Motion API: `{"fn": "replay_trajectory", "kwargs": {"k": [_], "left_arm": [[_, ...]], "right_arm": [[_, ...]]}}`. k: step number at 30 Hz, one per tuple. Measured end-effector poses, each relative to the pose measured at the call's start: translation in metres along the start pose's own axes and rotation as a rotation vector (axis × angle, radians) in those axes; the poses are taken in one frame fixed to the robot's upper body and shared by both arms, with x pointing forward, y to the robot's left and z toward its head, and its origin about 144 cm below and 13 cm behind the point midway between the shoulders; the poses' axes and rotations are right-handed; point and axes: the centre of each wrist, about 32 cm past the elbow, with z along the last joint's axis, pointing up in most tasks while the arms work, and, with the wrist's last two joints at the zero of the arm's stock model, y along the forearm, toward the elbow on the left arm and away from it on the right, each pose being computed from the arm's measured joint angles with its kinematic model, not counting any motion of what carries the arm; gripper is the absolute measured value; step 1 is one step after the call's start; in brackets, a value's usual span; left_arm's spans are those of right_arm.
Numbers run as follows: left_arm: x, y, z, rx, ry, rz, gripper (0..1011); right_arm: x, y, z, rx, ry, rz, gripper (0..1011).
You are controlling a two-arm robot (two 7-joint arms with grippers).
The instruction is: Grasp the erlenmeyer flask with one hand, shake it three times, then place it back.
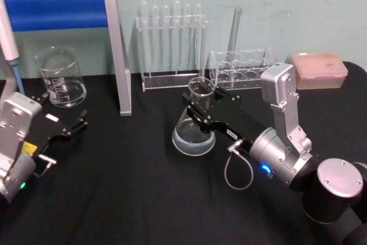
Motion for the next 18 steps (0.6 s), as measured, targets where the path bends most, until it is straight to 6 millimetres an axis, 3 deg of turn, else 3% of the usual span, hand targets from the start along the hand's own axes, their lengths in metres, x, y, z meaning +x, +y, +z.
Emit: {"fn": "replay_trajectory", "kwargs": {"k": [10, 18], "left_arm": [[0.0, 0.0, 0.0, 0.0, 0.0, 0.0, 1001], [0.0, 0.0, 0.0, 0.0, 0.0, 0.0, 1001]], "right_arm": [[-0.006, 0.003, 0.0, 0.004, 0.0, 0.017, 450], [-0.022, 0.011, 0.005, 0.021, 0.003, 0.092, 450]]}}
